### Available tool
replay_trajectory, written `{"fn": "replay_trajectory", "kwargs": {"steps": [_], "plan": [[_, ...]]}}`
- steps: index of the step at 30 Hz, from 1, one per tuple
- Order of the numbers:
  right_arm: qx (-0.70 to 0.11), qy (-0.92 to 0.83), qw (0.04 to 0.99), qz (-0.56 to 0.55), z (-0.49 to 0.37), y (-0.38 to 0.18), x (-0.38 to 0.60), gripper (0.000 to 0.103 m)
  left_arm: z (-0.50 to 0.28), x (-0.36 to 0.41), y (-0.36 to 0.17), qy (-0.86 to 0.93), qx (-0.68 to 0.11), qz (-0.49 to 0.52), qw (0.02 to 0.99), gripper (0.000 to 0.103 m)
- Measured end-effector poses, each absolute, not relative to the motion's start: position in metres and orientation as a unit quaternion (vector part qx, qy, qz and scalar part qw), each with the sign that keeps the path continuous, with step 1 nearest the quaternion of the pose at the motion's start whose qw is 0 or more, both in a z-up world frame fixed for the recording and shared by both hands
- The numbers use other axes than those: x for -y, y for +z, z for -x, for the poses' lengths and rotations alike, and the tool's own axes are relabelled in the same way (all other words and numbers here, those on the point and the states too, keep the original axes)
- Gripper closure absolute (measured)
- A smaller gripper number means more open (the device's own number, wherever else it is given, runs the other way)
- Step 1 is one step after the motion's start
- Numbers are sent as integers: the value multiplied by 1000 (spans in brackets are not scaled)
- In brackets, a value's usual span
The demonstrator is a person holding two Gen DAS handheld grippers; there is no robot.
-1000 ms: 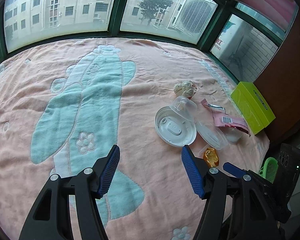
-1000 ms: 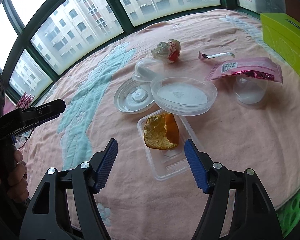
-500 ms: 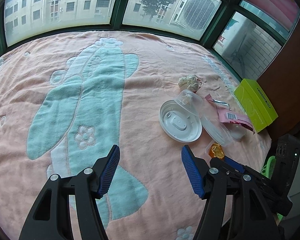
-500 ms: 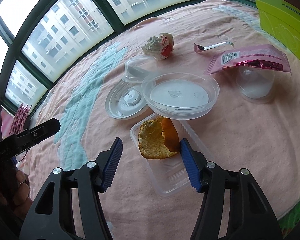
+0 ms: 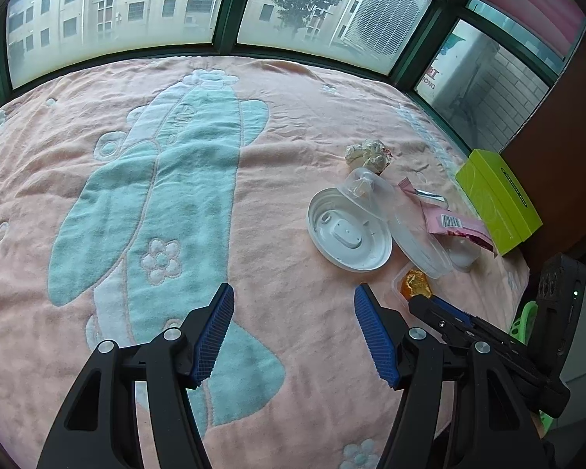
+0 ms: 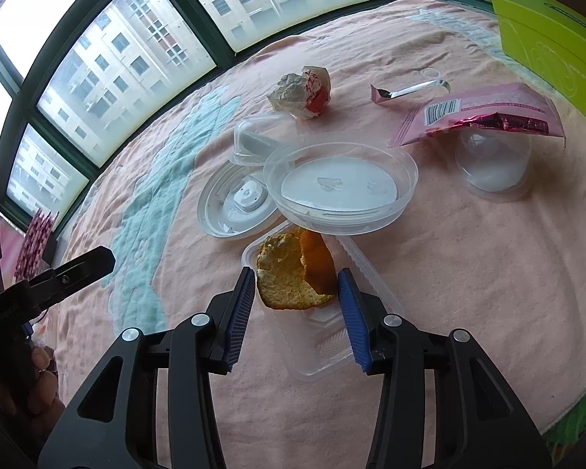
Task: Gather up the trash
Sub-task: 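Grasp the bread piece with the right gripper and carry it toward the basket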
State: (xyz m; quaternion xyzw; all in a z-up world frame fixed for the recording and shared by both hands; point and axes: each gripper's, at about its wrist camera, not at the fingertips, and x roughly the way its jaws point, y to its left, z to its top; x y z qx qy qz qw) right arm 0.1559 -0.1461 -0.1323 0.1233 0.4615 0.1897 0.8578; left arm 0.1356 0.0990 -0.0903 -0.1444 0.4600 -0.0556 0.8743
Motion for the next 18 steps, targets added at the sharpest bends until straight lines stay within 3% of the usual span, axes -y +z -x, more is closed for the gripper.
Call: {"fn": "replay_trajectory", "kwargs": {"steps": [2,7,9,15,18], "plan": [[-457,194,859,-125,-153,-129,147,76,-136,-98,-90,-58,-459,144,875,41],[-445,193,868,-109,-145,-117,150,89,-134,-91,-89,-65,-458,139,876,41],[-447,196,866,-108,-144,-117,151,90,-134,-88,-88,-69,-458,139,875,41],[-454,201,860,-120,-147,-121,152,85,-132,-84,-89,-73,-460,134,875,41],[-452,194,861,-127,-147,-121,155,62,-133,-86,-91,-71,-462,135,873,41]]}}
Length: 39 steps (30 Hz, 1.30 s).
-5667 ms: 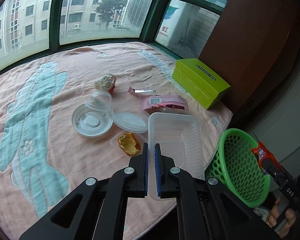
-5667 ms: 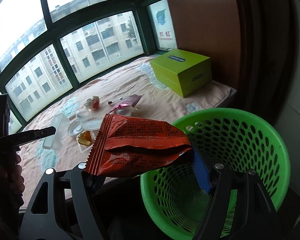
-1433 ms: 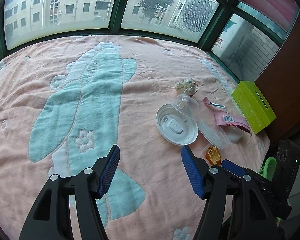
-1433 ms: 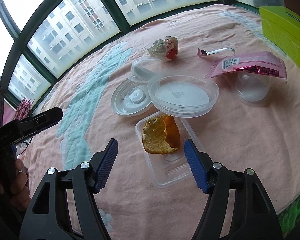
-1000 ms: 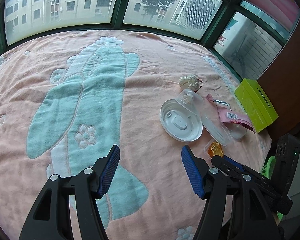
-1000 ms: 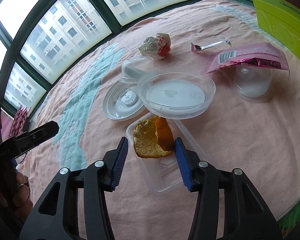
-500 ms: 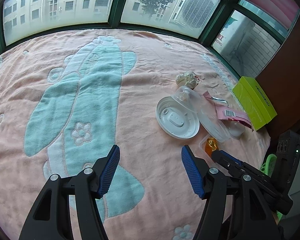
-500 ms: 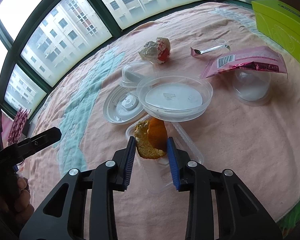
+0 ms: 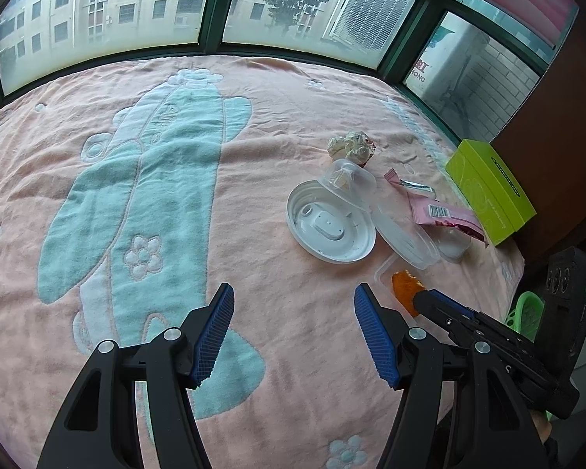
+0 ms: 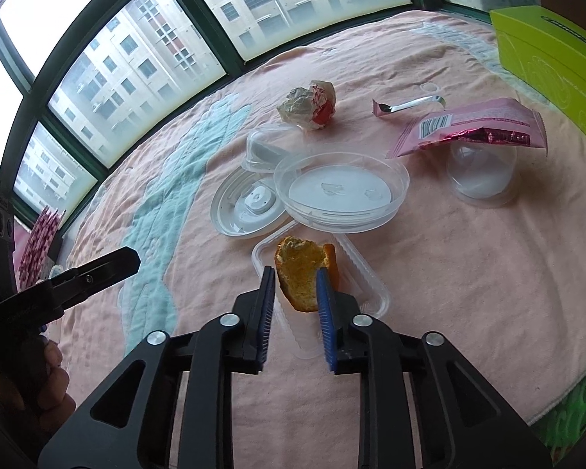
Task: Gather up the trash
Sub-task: 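Grasp the bread piece with the right gripper and carry it toward the basket, then drop the bread into the green basket with right gripper while left gripper carries clear tray there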
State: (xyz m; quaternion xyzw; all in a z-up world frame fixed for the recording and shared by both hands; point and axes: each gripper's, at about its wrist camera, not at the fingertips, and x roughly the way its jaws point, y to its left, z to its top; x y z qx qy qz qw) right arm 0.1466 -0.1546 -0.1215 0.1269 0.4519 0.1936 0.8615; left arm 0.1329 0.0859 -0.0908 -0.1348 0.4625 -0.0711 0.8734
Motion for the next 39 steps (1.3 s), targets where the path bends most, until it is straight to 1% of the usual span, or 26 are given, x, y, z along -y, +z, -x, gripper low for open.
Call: {"fn": "replay_trajectory", "kwargs": {"steps": [1,8,10,15,19,23,29,36,39], "plan": [[-451,192,862,-130,-147,-122,156,56,-133,-86,-92,-70,-463,135,873,41],[-462,179,860,-126,-155,-128,154,56,-134,-87,-95,-71,-467,137,871,41],[-463,178,860,-123,-157,-131,151,58,-134,-86,-95,-72,-468,137,870,41],[-462,174,863,-108,-156,-131,146,60,-134,-84,-96,-75,-469,134,870,41],[-456,180,863,-120,-153,-129,151,70,-133,-81,-97,-79,-470,135,869,41],[-443,187,869,-116,-144,-118,156,73,-132,-74,-99,-87,-474,131,867,41],[-414,187,882,-122,-124,-94,174,74,-132,-57,-100,-105,-475,126,864,41],[-385,168,898,-131,-94,-70,213,74,-143,-17,-106,-137,-475,104,863,41],[-376,153,903,-139,-83,-63,232,74,-153,-3,-111,-139,-481,94,861,45]]}}
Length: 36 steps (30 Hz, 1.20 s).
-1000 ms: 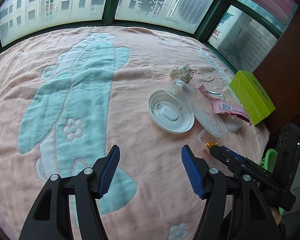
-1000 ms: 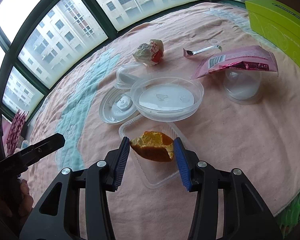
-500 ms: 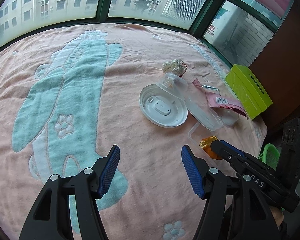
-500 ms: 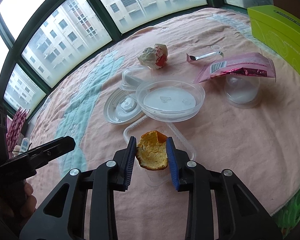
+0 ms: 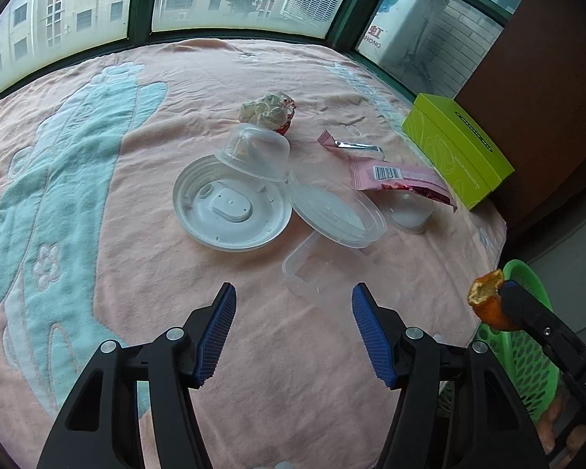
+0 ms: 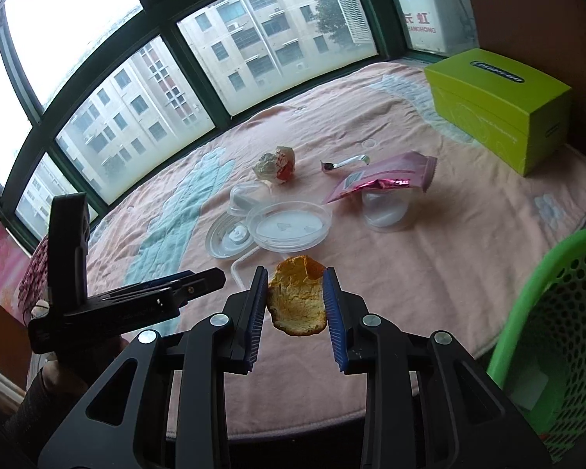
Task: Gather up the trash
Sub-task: 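Drop the bread into the green basket with right gripper while left gripper carries clear tray there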
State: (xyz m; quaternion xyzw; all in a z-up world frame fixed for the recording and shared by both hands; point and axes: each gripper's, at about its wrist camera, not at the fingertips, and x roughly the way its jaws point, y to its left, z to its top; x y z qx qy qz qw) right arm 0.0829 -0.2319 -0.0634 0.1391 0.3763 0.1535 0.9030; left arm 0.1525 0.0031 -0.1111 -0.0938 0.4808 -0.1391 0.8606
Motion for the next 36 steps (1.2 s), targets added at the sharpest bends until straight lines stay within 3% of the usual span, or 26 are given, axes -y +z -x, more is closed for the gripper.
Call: {"fn": "replay_trajectory", "kwargs": {"steps": [6,9,17,27,36], "plan": [[-361,126,912,-150,-63,-53,265,74,-172,11,-127,-133,-499,84,852,61],[-354,109,916,-153,-53,-50,279,74,-177,13,-133,-132,-510,94,845,78],[-348,65,921,-162,-29,-52,310,74,-164,17,-120,-129,-501,82,852,96],[-339,14,925,-168,6,-53,342,74,-128,17,-69,-162,-457,71,872,97],[-326,-41,927,-178,31,-49,386,71,-112,71,-28,-227,-425,56,874,97]]}}
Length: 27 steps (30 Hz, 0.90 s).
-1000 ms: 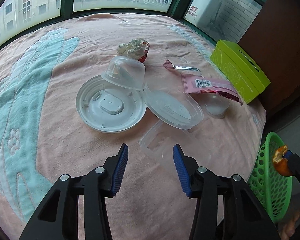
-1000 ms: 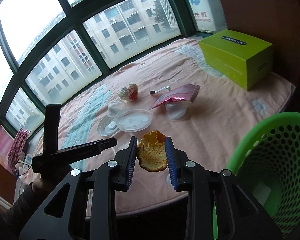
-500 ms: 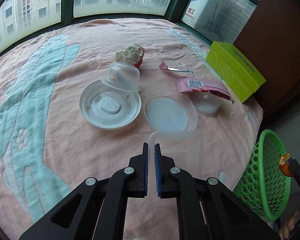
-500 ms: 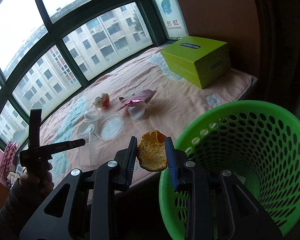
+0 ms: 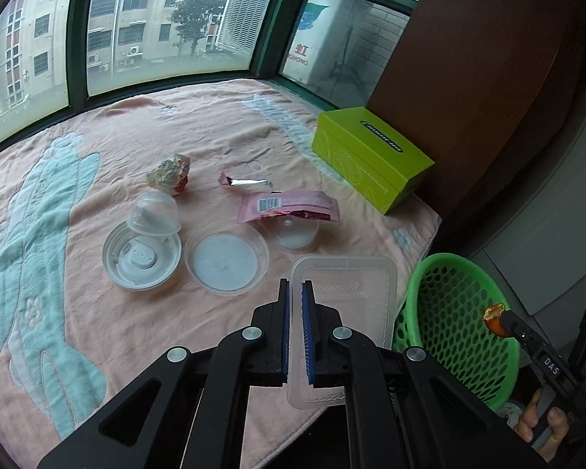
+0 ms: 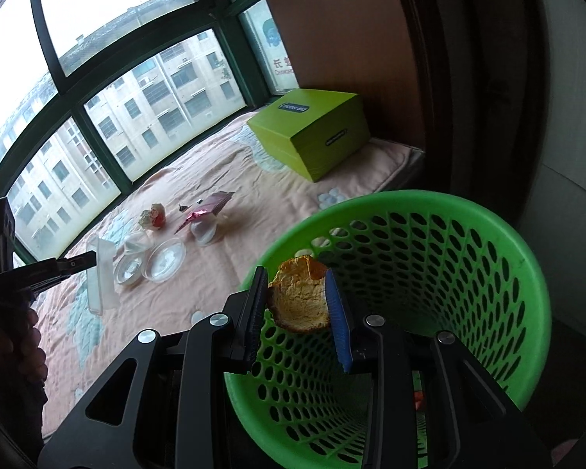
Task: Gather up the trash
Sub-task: 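Drop the bread into the green basket with right gripper while left gripper carries clear tray there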
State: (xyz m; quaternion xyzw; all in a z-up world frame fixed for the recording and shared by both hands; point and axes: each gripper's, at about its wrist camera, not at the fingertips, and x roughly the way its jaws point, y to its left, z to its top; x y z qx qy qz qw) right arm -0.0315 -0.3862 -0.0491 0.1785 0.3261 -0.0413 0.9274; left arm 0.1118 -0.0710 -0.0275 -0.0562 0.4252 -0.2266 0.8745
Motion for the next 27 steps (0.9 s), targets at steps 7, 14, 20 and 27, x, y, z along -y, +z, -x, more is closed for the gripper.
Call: {"fn": "replay_trajectory", "kwargs": {"steps": [7,14,20,27], "plan": [[-317,-74,926,-191,47,-50,417,63,-104,127,-12,-275,-414,31,867,97],[-303,-92,925,-210,68,-47,438,58,-96,185,-17,-312,-423,-4,851,97],[-287,-105,926,-221,84,-43,450,51,-89,228,-29,-334,-438,-29,834,97],[-274,-118,928,-222,97,-38,457,48,-79,263,-41,-357,-453,-47,816,97]]}}
